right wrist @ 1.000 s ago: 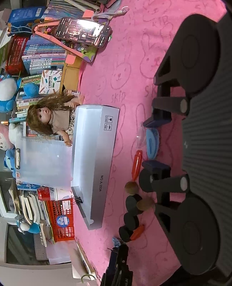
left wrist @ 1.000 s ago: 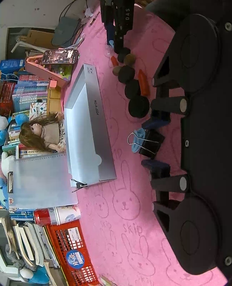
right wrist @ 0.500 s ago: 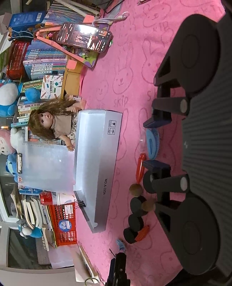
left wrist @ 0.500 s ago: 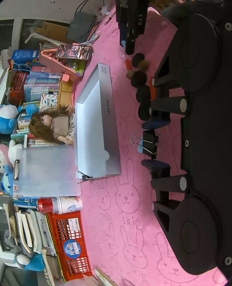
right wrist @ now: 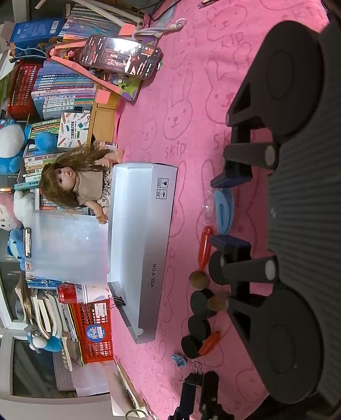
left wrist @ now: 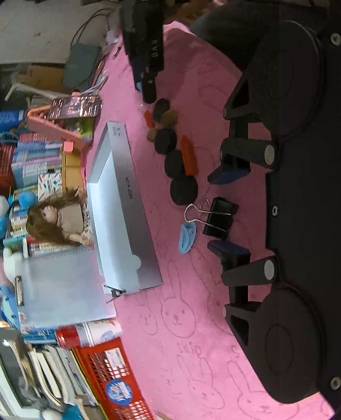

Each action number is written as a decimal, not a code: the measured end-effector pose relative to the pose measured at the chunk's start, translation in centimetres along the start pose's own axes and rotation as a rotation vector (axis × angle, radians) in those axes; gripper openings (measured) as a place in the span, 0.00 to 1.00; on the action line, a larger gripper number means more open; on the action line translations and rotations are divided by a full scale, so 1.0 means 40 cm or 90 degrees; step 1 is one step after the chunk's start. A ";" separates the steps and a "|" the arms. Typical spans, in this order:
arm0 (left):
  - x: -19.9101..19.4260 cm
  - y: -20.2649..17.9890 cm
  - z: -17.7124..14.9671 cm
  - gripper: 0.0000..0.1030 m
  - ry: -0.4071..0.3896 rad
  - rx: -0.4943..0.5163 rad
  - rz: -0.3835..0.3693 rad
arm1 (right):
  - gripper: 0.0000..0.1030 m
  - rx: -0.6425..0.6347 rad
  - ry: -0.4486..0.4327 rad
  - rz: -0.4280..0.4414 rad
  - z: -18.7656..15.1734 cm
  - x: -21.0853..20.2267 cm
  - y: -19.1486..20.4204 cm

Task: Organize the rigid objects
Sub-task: 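Close left tool on the black binder clip while right tool grips the blue hair clip, then carry both clips into the white box and open both tools to release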

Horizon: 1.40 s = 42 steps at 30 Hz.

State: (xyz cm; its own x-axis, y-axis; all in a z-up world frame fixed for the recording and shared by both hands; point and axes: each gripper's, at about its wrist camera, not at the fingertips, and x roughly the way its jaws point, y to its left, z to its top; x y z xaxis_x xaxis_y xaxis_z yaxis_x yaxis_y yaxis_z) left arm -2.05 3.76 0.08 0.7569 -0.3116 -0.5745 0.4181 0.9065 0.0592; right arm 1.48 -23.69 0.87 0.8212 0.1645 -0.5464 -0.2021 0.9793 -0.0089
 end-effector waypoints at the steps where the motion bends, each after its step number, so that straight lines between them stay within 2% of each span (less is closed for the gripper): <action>1: -0.002 0.001 0.001 0.44 0.002 0.001 -0.008 | 0.43 0.001 0.001 0.000 -0.001 0.002 0.000; 5: -0.015 0.003 -0.002 0.44 0.002 -0.015 -0.050 | 0.43 0.004 0.004 0.000 -0.002 0.004 -0.001; 13: 0.006 0.006 0.006 0.39 -0.004 -0.063 0.000 | 0.43 0.003 0.003 0.000 -0.002 0.004 0.001; 15: 0.010 -0.003 0.009 0.29 -0.008 -0.053 0.014 | 0.43 0.003 0.003 -0.001 -0.001 0.004 0.001; 21: -0.001 -0.017 0.021 0.29 -0.016 -0.062 0.025 | 0.42 0.013 -0.002 -0.004 0.010 -0.006 -0.001; 28: -0.017 -0.004 0.082 0.29 -0.023 -0.092 0.038 | 0.42 0.042 -0.007 -0.002 0.047 -0.010 -0.013; 32: 0.000 0.011 0.120 0.29 -0.010 -0.114 0.053 | 0.42 0.057 -0.008 -0.003 0.069 -0.003 -0.019; 38: 0.022 0.022 0.179 0.29 -0.032 -0.117 0.060 | 0.42 0.078 -0.005 -0.003 0.114 0.015 -0.030; 42: 0.058 0.038 0.224 0.29 -0.023 -0.143 0.057 | 0.42 0.097 0.003 0.003 0.149 0.036 -0.039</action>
State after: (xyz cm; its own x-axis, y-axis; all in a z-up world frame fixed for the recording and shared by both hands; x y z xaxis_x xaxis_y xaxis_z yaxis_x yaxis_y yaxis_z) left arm 4.84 1.87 6.16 0.8053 -0.2339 -0.5448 0.2293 0.9703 -0.0776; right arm 6.15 -24.29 5.09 0.8176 0.1696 -0.5503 -0.1232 0.9850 0.1205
